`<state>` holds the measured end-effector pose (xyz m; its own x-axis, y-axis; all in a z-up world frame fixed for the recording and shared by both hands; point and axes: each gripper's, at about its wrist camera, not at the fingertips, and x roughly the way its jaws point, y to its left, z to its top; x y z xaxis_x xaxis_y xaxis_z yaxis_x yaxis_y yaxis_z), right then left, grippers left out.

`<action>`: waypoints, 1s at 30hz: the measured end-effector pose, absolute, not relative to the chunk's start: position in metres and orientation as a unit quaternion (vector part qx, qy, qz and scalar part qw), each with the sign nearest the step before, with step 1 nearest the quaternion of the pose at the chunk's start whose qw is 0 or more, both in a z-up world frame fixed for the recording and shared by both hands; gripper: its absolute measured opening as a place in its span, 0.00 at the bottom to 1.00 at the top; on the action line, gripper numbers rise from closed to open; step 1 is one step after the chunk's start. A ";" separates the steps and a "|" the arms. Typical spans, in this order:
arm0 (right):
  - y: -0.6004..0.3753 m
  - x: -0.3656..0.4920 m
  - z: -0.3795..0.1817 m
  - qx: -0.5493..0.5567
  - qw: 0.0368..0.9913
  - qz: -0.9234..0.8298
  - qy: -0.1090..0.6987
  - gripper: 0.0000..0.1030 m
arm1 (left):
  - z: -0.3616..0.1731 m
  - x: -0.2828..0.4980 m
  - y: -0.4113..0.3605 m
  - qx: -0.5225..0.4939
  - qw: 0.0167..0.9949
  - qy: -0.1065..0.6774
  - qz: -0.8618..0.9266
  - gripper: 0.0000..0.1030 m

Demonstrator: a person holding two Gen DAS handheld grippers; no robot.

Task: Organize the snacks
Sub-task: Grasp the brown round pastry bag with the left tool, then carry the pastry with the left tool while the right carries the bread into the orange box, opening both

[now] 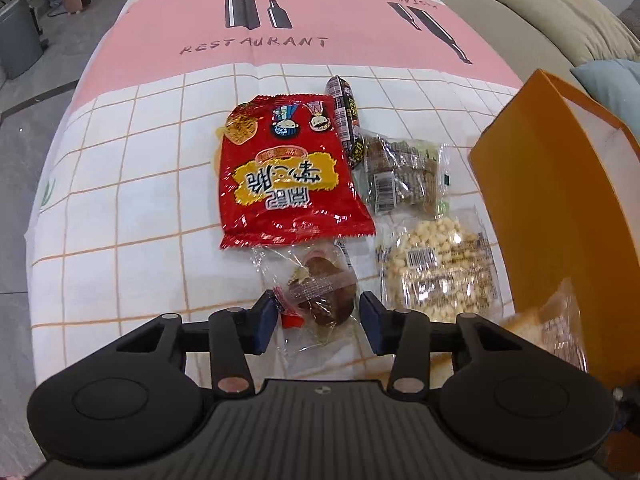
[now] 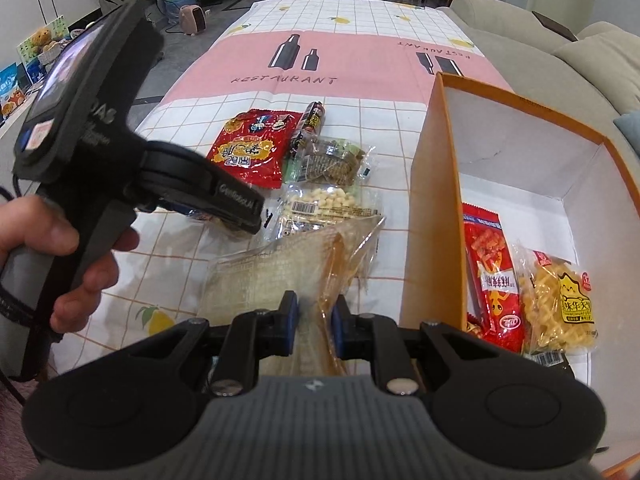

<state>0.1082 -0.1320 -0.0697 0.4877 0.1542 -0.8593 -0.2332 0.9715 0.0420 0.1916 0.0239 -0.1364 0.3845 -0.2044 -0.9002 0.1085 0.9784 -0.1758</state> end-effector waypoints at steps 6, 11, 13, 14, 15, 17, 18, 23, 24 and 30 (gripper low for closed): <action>-0.130 0.102 -0.059 -0.045 0.866 0.119 0.483 0.13 | -0.123 0.169 0.033 -0.041 0.832 0.546 -0.094 0.45; -0.126 0.092 -0.043 -0.055 0.872 0.125 0.469 0.11 | -0.100 0.150 0.040 -0.050 0.840 0.533 -0.090 0.45; -0.127 0.088 -0.036 -0.053 0.875 0.125 0.464 0.11 | -0.090 0.143 0.040 -0.050 0.842 0.530 -0.090 0.45; -0.128 0.085 -0.033 -0.051 0.878 0.123 0.460 0.11 | -0.084 0.140 0.039 -0.048 0.844 0.526 -0.090 0.45; -0.131 0.083 -0.028 -0.047 0.881 0.121 0.455 0.11 | -0.077 0.136 0.038 -0.045 0.848 0.520 -0.091 0.45; -0.136 0.079 -0.018 -0.035 0.887 0.118 0.446 0.11 | -0.063 0.129 0.036 -0.042 0.853 0.511 -0.096 0.45; -0.140 0.077 -0.012 -0.030 0.890 0.117 0.440 0.11 | -0.057 0.128 0.034 -0.039 0.855 0.506 -0.101 0.45; -0.158 0.066 0.017 -0.019 0.907 0.098 0.408 0.11 | -0.026 0.122 0.012 -0.010 0.863 0.491 -0.118 0.45; -0.163 0.064 0.023 -0.016 0.911 0.092 0.402 0.11 | -0.019 0.122 0.007 -0.006 0.864 0.487 -0.125 0.45; -0.206 0.057 0.056 0.010 0.928 0.052 0.370 0.11 | 0.012 0.126 -0.036 0.020 0.867 0.465 -0.175 0.45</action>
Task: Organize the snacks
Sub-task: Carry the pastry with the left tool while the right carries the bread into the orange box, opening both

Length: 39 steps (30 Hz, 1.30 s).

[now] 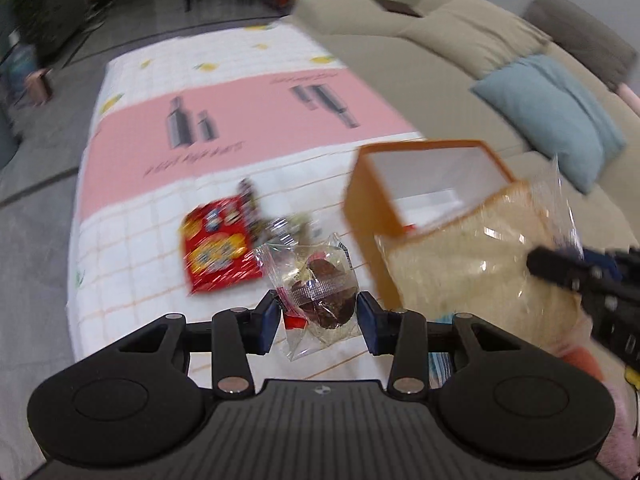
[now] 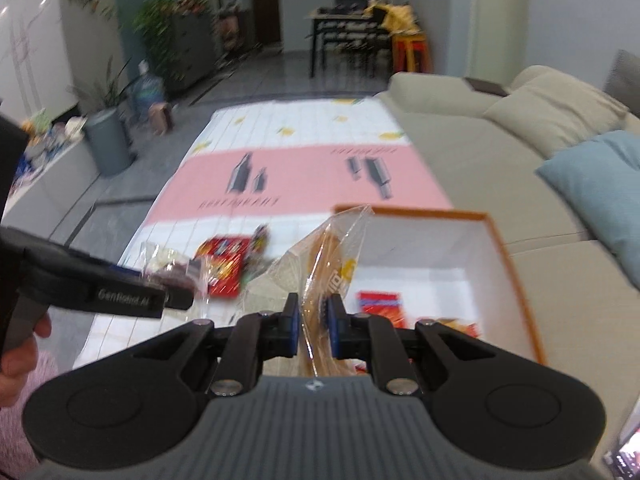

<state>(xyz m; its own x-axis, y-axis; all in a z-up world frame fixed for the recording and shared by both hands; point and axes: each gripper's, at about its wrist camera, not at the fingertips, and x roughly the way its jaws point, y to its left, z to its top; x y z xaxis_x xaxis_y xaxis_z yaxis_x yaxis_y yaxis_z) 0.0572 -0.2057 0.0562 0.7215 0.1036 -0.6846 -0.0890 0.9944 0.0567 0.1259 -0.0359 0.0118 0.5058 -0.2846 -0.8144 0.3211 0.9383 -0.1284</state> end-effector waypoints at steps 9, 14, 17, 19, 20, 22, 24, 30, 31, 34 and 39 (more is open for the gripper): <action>-0.286 0.075 0.068 0.052 0.936 -0.039 0.346 0.11 | 0.026 0.148 -0.127 0.101 0.858 0.445 -0.237 0.45; -0.318 0.100 0.045 0.072 0.929 -0.061 0.358 0.11 | 0.011 0.168 -0.168 0.148 0.844 0.453 -0.246 0.45; -0.324 0.121 0.029 0.078 0.925 -0.061 0.367 0.11 | -0.003 0.181 -0.182 0.165 0.834 0.463 -0.250 0.45; -0.330 0.134 0.019 0.089 0.922 -0.057 0.373 0.11 | -0.012 0.190 -0.190 0.180 0.829 0.469 -0.245 0.45; -0.332 0.141 0.013 0.094 0.920 -0.051 0.377 0.11 | -0.017 0.195 -0.192 0.187 0.827 0.472 -0.241 0.45; -0.331 0.151 0.003 0.100 0.917 -0.039 0.384 0.11 | -0.024 0.203 -0.196 0.199 0.822 0.478 -0.237 0.45; -0.331 0.163 -0.008 0.107 0.913 -0.029 0.392 0.11 | -0.029 0.210 -0.199 0.211 0.818 0.479 -0.236 0.45; -0.333 0.197 -0.036 0.120 0.905 0.000 0.408 0.11 | -0.043 0.227 -0.210 0.239 0.811 0.482 -0.232 0.45; -0.333 0.201 -0.041 0.119 0.904 0.003 0.412 0.11 | -0.046 0.229 -0.211 0.241 0.809 0.483 -0.232 0.45; -0.330 0.211 -0.052 0.108 0.900 0.004 0.423 0.11 | -0.051 0.234 -0.214 0.245 0.805 0.485 -0.237 0.45; -0.328 0.223 -0.065 0.081 0.895 -0.001 0.440 0.12 | -0.058 0.238 -0.215 0.248 0.804 0.487 -0.234 0.45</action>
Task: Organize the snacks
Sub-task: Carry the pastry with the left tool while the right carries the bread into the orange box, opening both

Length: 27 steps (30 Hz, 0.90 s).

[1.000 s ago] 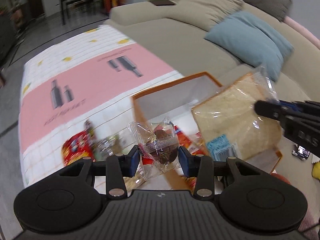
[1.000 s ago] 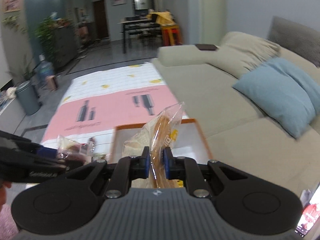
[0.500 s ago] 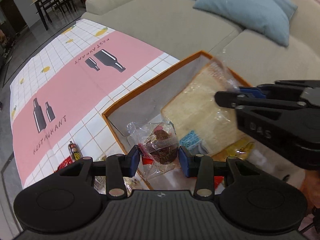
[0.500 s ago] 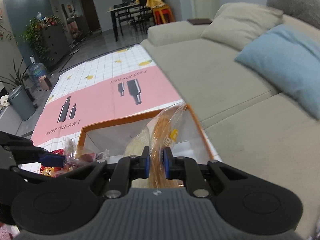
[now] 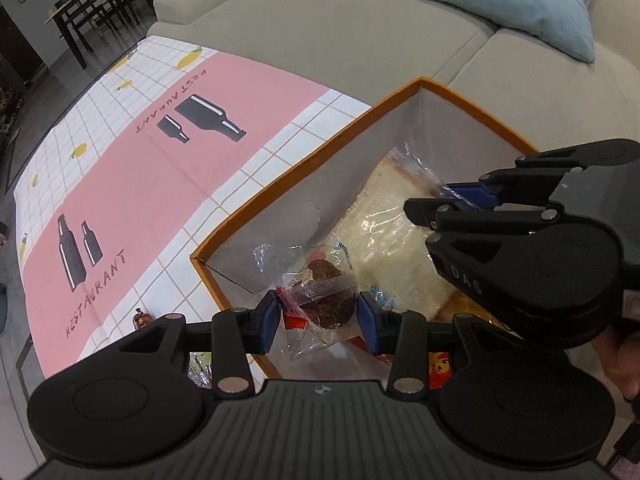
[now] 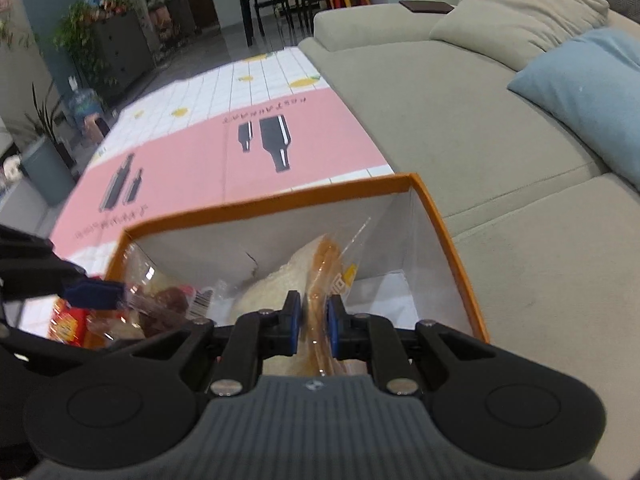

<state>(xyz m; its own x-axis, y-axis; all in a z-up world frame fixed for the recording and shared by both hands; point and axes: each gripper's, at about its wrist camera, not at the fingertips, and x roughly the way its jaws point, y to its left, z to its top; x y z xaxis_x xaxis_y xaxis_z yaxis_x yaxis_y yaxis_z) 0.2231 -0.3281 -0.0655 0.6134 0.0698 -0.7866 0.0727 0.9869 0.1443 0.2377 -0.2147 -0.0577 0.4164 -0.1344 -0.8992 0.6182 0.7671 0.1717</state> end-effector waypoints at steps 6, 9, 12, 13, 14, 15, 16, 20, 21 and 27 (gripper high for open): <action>-0.319 0.231 -0.080 0.007 0.885 -0.004 0.465 0.20 | -0.063 0.241 -0.214 0.256 0.801 0.490 -0.231 0.45; -0.317 0.232 -0.085 -0.026 0.882 -0.015 0.471 0.30 | -0.066 0.243 -0.214 0.259 0.799 0.492 -0.229 0.45; -0.312 0.231 -0.089 -0.056 0.878 -0.021 0.474 0.30 | -0.067 0.244 -0.215 0.264 0.796 0.493 -0.232 0.45; -0.312 0.229 -0.087 -0.057 0.881 -0.019 0.470 0.33 | -0.068 0.243 -0.216 0.267 0.795 0.492 -0.233 0.45; -0.313 0.227 -0.085 -0.055 0.883 -0.018 0.466 0.35 | -0.069 0.243 -0.217 0.271 0.794 0.492 -0.233 0.45; -0.314 0.225 -0.082 -0.050 0.885 -0.017 0.462 0.37 | -0.070 0.243 -0.218 0.275 0.793 0.491 -0.232 0.45; -0.316 0.223 -0.078 -0.038 0.889 -0.015 0.457 0.39 | -0.071 0.243 -0.219 0.280 0.793 0.491 -0.229 0.45; -0.321 0.214 -0.065 -0.001 0.897 -0.012 0.442 0.54 | -0.075 0.244 -0.223 0.288 0.791 0.495 -0.217 0.46; -0.321 0.213 -0.065 0.000 0.898 -0.015 0.440 0.54 | -0.076 0.244 -0.225 0.294 0.791 0.493 -0.213 0.46; -0.325 0.206 -0.065 0.019 0.896 -0.021 0.444 0.54 | -0.082 0.246 -0.233 0.328 0.785 0.489 -0.190 0.49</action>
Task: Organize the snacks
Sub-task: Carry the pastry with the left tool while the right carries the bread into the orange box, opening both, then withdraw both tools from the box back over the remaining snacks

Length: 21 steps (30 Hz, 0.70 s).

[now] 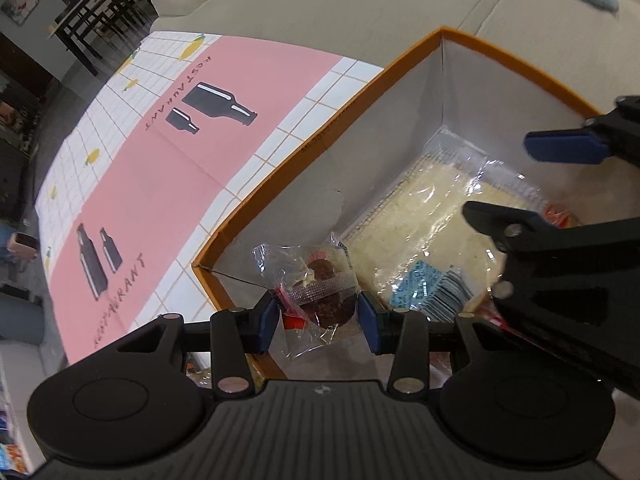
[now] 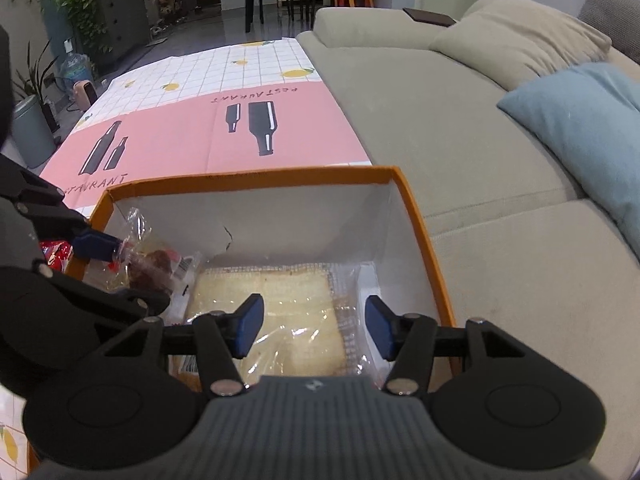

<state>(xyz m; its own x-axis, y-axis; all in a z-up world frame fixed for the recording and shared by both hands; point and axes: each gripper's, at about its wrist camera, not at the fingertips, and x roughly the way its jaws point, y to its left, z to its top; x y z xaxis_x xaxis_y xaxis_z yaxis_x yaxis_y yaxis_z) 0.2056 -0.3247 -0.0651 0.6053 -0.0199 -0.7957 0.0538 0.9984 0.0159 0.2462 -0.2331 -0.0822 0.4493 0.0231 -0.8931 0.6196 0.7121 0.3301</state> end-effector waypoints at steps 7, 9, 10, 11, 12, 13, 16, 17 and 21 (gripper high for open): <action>-0.325 0.201 -0.065 0.020 0.894 -0.021 0.446 0.54 | -0.087 0.246 -0.239 0.359 0.783 0.479 -0.171 0.55; -0.325 0.200 -0.065 0.022 0.894 -0.021 0.448 0.54 | -0.085 0.246 -0.236 0.353 0.784 0.480 -0.175 0.55; -0.325 0.200 -0.065 0.024 0.893 -0.021 0.449 0.54 | -0.083 0.245 -0.236 0.348 0.785 0.480 -0.177 0.55; -0.326 0.200 -0.064 0.025 0.893 -0.022 0.450 0.54 | -0.081 0.244 -0.235 0.344 0.787 0.479 -0.179 0.55; -0.326 0.200 -0.064 0.026 0.892 -0.023 0.451 0.54 | -0.079 0.242 -0.234 0.340 0.789 0.478 -0.182 0.55; -0.326 0.198 -0.063 0.026 0.892 -0.024 0.451 0.54 | -0.075 0.240 -0.232 0.337 0.791 0.476 -0.184 0.55; -0.326 0.195 -0.060 0.028 0.892 -0.031 0.450 0.60 | -0.065 0.234 -0.227 0.330 0.798 0.469 -0.186 0.55; -0.326 0.194 -0.059 0.028 0.892 -0.035 0.449 0.61 | -0.060 0.232 -0.225 0.324 0.800 0.467 -0.190 0.55; -0.324 0.189 -0.054 0.035 0.890 -0.044 0.453 0.62 | -0.039 0.217 -0.215 0.305 0.814 0.452 -0.201 0.55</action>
